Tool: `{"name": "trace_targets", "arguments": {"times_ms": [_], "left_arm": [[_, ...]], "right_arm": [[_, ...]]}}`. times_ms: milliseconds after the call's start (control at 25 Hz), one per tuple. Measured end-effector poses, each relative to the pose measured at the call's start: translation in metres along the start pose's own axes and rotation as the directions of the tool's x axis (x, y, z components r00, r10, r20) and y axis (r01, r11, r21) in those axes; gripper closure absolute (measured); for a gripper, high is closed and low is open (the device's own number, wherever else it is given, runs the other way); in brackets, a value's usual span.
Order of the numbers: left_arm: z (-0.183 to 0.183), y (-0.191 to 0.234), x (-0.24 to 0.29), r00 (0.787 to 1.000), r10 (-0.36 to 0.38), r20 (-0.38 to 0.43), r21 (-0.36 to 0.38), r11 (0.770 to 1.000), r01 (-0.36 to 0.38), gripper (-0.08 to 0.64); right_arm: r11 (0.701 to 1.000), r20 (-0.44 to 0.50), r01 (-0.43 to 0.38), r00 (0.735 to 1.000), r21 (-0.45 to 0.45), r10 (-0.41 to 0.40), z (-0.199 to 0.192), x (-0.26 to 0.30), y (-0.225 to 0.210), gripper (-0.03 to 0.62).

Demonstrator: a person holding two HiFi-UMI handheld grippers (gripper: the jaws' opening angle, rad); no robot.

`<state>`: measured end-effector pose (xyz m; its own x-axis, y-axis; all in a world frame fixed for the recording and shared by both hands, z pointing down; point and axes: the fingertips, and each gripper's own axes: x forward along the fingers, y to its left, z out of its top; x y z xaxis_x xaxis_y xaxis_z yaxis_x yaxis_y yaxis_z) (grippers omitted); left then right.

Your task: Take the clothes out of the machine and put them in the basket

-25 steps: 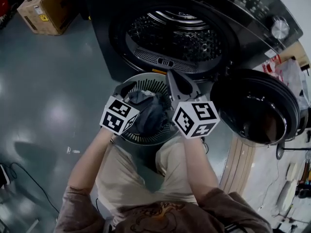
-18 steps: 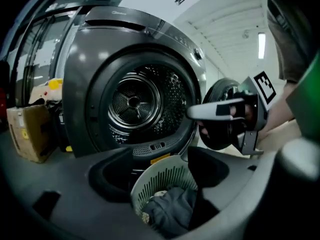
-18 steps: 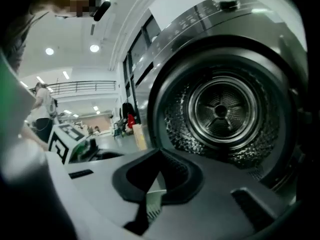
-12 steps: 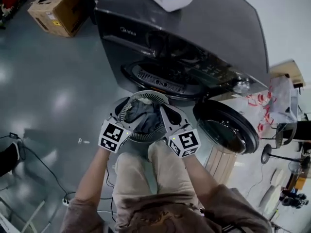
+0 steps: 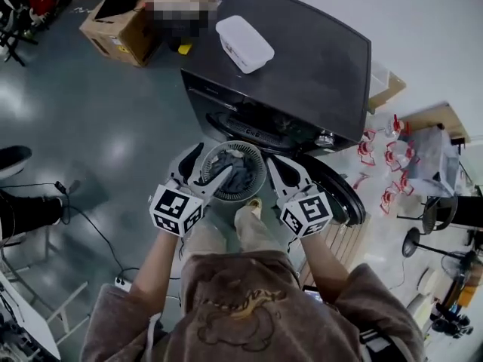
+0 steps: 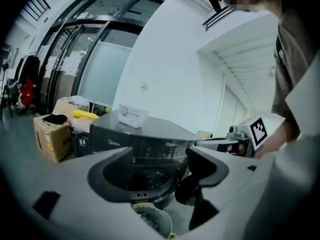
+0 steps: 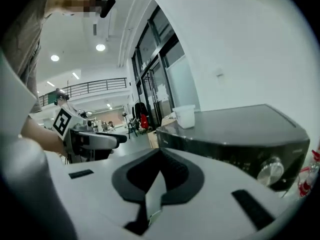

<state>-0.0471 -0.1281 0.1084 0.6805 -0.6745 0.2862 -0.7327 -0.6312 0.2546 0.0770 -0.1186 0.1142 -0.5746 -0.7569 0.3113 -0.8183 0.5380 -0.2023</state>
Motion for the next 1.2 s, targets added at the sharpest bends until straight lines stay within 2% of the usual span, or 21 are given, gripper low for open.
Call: {"name": "trace_targets", "arguments": {"times_ms": [120, 280, 440, 600, 680, 920, 1080, 1200], "left_arm": [[0.046, -0.021, -0.014, 0.999, 0.016, 0.031, 0.006, 1.0, -0.017, 0.212], [0.09, -0.042, -0.019, 0.996, 0.039, 0.08, 0.008, 0.999, -0.04, 0.212], [0.111, -0.051, -0.014, 0.988, 0.08, 0.133, 0.012, 0.997, -0.082, 0.209], [0.122, -0.044, -0.012, 0.977, 0.12, 0.178, -0.003, 0.993, -0.122, 0.218], [0.125, -0.037, -0.013, 0.974, 0.129, 0.187, -0.003, 0.991, -0.131, 0.263], [0.124, -0.012, -0.02, 0.977, 0.124, 0.175, 0.041, 0.99, -0.133, 0.498], [0.115, 0.003, -0.026, 0.977, 0.12, 0.178, 0.026, 0.992, -0.127, 0.551], [0.106, 0.006, -0.027, 0.979, 0.102, 0.176, 0.021, 0.994, -0.108, 0.554]], "right_arm": [[0.999, 0.016, -0.031, 0.999, -0.007, 0.031, 0.042, -0.011, 0.007, 0.594], [0.996, 0.047, -0.082, 0.995, -0.041, 0.084, 0.087, -0.022, 0.008, 0.594], [0.99, 0.076, -0.113, 0.99, -0.08, 0.119, 0.11, -0.026, 0.0, 0.594], [0.989, 0.088, -0.112, 0.989, -0.098, 0.121, 0.123, -0.022, -0.013, 0.594], [0.991, 0.096, -0.099, 0.989, -0.093, 0.108, 0.128, -0.02, -0.017, 0.594], [0.999, 0.152, -0.019, 0.988, -0.039, 0.024, 0.134, -0.018, -0.018, 0.595], [0.999, 0.157, 0.029, 0.987, -0.014, -0.026, 0.123, -0.014, -0.015, 0.595], [0.998, 0.157, 0.055, 0.986, 0.001, -0.055, 0.113, -0.016, -0.015, 0.595]]}}
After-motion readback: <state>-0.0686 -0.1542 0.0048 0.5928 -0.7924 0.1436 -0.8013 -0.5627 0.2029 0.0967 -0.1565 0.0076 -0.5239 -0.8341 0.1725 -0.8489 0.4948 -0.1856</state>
